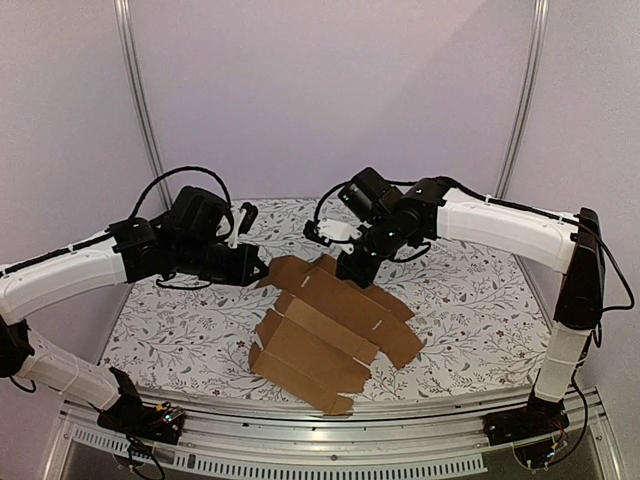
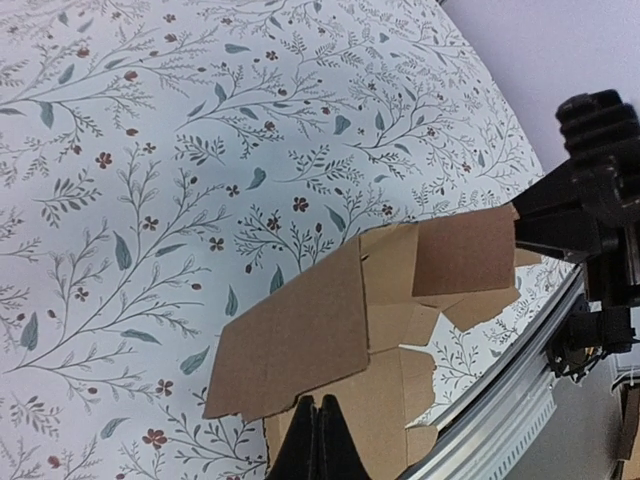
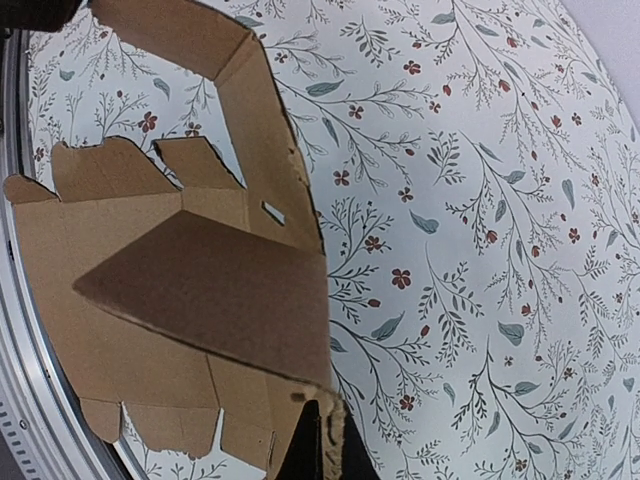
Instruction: Fold the paper box
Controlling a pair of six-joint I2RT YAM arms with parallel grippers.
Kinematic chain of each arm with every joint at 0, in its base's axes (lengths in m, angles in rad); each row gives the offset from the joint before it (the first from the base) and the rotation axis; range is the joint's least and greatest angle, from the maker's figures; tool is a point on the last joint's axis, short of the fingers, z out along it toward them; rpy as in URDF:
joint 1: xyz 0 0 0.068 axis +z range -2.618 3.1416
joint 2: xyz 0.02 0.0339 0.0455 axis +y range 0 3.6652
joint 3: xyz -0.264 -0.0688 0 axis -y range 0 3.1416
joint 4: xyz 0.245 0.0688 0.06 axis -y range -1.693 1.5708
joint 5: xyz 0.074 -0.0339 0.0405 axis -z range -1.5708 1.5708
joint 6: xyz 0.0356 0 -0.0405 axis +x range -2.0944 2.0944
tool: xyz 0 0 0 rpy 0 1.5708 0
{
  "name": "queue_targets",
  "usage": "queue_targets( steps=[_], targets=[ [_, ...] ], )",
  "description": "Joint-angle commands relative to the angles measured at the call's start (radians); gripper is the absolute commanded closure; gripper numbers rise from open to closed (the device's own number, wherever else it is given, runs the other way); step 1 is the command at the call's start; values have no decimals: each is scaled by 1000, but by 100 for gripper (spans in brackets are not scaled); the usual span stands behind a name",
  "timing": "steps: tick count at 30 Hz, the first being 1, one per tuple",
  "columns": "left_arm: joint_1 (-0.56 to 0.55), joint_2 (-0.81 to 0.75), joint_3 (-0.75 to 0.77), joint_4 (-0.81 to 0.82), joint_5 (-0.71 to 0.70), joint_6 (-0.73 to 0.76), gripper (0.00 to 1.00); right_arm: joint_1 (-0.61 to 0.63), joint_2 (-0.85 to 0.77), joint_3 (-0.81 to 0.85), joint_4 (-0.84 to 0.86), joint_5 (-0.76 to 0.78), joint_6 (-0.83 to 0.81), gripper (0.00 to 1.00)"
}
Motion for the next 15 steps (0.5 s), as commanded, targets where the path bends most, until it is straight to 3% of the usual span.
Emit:
queue_targets(
  steps=[1, 6, 15],
  targets=[
    [-10, -7, -52, -32, -19, -26, 100, 4, -40, -15, 29, 11, 32, 100],
    [-12, 11, -74, -25, -47, -34, 100, 4, -41, -19, 36, 13, 53, 100],
    [-10, 3, -88, 8, -218, -44, 100, 5, -71, -84, 59, -51, 51, 100]
  ],
)
